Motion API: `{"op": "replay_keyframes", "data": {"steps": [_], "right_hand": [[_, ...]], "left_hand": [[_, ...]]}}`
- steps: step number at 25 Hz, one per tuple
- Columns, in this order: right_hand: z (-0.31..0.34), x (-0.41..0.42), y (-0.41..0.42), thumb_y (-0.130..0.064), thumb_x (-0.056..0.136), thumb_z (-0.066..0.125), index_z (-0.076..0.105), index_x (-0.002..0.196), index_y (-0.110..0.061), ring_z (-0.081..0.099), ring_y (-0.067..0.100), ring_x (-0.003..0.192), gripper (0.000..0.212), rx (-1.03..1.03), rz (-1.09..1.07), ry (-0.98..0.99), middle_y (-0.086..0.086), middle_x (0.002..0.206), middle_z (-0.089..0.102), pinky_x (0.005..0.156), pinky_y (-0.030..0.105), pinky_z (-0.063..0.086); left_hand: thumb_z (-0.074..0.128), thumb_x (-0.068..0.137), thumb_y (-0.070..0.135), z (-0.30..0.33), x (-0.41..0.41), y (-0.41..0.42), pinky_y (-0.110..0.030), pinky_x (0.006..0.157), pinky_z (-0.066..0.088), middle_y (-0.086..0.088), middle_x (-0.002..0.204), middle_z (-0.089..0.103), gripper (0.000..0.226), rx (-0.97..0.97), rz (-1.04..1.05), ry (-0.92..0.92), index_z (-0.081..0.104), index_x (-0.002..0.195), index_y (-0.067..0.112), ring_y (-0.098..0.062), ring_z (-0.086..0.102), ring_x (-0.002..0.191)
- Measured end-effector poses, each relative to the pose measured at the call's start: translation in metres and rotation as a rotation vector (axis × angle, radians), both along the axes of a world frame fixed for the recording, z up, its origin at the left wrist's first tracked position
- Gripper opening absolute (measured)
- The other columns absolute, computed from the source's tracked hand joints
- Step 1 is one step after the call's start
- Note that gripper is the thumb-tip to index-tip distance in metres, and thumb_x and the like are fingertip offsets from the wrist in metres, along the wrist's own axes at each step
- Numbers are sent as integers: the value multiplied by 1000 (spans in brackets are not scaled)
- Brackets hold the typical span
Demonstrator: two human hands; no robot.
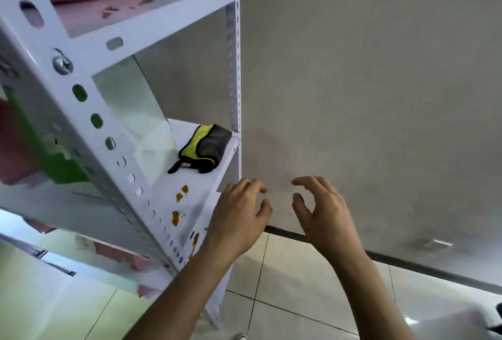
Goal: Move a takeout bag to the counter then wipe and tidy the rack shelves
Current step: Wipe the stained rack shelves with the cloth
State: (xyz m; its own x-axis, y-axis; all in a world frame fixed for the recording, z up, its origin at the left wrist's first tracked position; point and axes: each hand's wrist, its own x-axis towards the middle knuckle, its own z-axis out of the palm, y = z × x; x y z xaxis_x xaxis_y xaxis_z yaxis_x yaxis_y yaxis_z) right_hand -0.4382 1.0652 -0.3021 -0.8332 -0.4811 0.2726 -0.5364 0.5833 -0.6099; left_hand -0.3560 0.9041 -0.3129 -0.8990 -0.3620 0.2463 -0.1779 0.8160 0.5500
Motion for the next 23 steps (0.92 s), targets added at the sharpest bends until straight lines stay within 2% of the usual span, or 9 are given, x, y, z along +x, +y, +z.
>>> {"op": "replay_keyframes", "data": {"steps": [2, 4, 8, 12, 14, 17, 21, 23], "right_hand": [[4, -26, -17, -25, 96, 61, 64, 123, -26, 58, 14, 116, 26, 25, 80, 13, -10, 123, 61, 101, 38, 47], [7, -50, -34, -26, 97, 61, 64, 123, -27, 57, 13, 116, 26, 46, 147, 22, -11, 123, 61, 100, 35, 46], [2, -96, -65, -25, 97, 60, 65, 123, -27, 59, 12, 115, 26, 19, 263, -1, -13, 121, 61, 100, 35, 48], [-9, -127, -96, -23, 96, 62, 66, 120, -28, 59, 8, 111, 25, 7, 416, -19, -24, 111, 54, 93, 23, 43], [-14, -146, -116, -22, 95, 63, 67, 120, -27, 59, 9, 111, 25, -9, 497, -28, -23, 111, 55, 94, 24, 43], [-22, -179, -139, -24, 95, 63, 65, 122, -28, 58, 10, 115, 27, -9, 664, -89, -14, 120, 62, 99, 33, 47], [-34, -211, -157, -30, 95, 62, 60, 121, -38, 57, 2, 110, 28, 1, 778, -186, -24, 113, 55, 91, 22, 46], [-43, -220, -162, -30, 96, 59, 59, 120, -39, 55, -4, 104, 26, -5, 811, -249, -28, 108, 54, 89, 21, 47]], "left_hand": [[54, 95, 35, 0, -24, -15, -24, 82, 48, 9, 118, 60, 21, -3, 103, 23, 56, 115, 28, -9, 49, 104], [56, 95, 33, 2, -43, -30, -28, 84, 51, 6, 117, 60, 22, -22, 198, 27, 56, 116, 26, -12, 50, 104], [59, 93, 27, 0, -81, -67, -31, 88, 47, 0, 116, 61, 26, -121, 379, 25, 58, 118, 21, -20, 54, 107], [62, 92, 24, -10, -109, -90, -33, 94, 44, 1, 119, 61, 25, -200, 538, -39, 60, 117, 21, -20, 52, 110], [61, 91, 24, -19, -124, -104, -35, 99, 42, 0, 126, 59, 32, -244, 578, -100, 59, 123, 20, -22, 51, 116], [57, 93, 27, -32, -147, -116, -37, 106, 36, -2, 137, 53, 42, -301, 693, -252, 52, 134, 22, -24, 46, 126], [60, 95, 28, -42, -158, -112, -37, 112, 35, -5, 145, 48, 54, -290, 889, -326, 43, 145, 20, -27, 43, 132], [57, 97, 21, -38, -161, -113, -37, 110, 37, -6, 143, 52, 48, -249, 928, -343, 46, 144, 17, -27, 46, 130]]}}
